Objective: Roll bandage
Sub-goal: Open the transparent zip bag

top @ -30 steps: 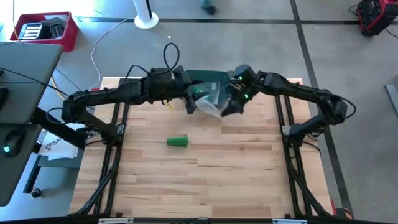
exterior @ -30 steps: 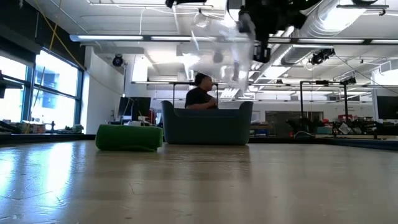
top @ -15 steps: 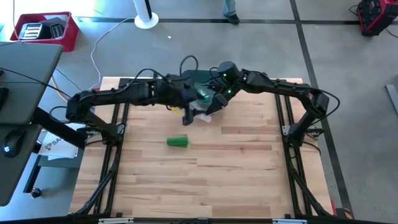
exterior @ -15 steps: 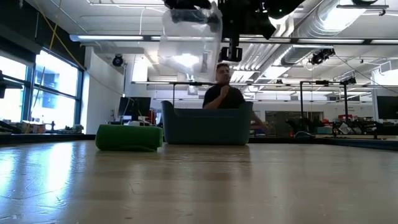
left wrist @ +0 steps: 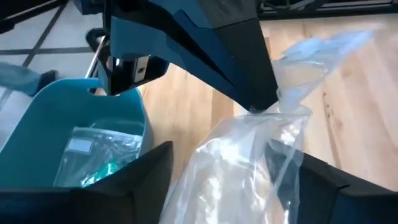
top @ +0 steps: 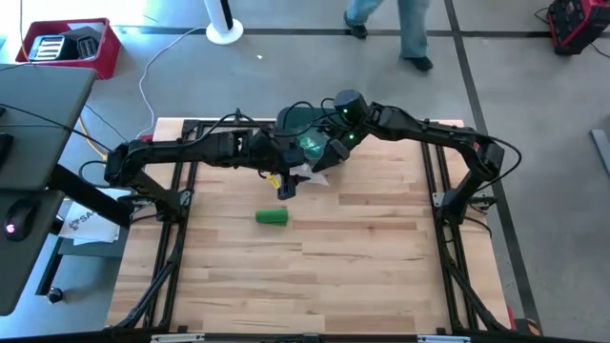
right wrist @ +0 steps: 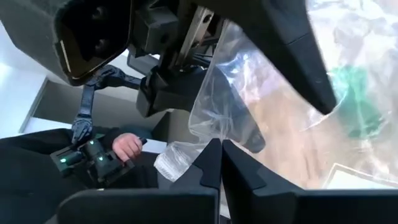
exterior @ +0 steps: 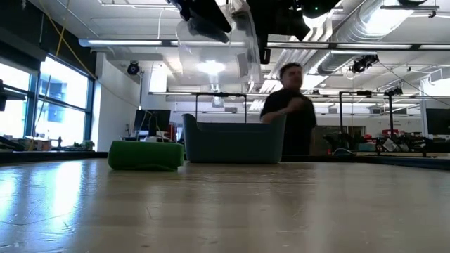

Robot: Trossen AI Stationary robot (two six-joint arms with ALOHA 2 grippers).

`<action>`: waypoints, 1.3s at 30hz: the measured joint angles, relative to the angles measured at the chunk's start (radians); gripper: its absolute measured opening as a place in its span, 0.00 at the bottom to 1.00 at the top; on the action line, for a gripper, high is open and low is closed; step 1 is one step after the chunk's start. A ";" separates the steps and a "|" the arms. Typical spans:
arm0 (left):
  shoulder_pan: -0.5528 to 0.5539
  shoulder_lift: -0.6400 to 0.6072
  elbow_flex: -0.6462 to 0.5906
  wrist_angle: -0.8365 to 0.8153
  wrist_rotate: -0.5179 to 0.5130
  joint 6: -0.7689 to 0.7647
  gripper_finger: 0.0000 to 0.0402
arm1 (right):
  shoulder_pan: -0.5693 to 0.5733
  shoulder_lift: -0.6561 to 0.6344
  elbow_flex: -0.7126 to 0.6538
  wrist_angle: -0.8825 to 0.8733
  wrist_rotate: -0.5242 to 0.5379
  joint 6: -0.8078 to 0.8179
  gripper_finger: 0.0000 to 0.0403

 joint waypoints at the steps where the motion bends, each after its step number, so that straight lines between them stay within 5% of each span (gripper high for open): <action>1: -0.004 0.000 0.000 -0.002 -0.010 -0.005 0.59 | 0.000 0.000 0.000 0.000 0.001 -0.003 0.00; 11: -0.030 -0.037 0.000 -0.003 0.014 -0.304 0.03 | -0.045 -0.077 0.000 0.016 0.126 -0.078 0.00; 18: -0.026 -0.135 0.000 0.126 -0.067 -0.454 0.01 | -0.128 -0.238 -0.001 0.038 0.232 -0.169 0.01; 22: -0.006 -0.179 0.000 0.265 -0.076 -0.470 0.01 | -0.136 -0.316 -0.001 0.157 0.239 -0.223 0.10; 30: 0.029 -0.191 0.000 0.464 -0.073 -0.470 0.00 | -0.023 -0.375 -0.001 0.438 0.439 -0.392 0.38; 39: 0.032 -0.184 0.000 0.515 -0.046 -0.470 0.00 | 0.086 -0.348 -0.002 0.438 0.705 -0.527 0.39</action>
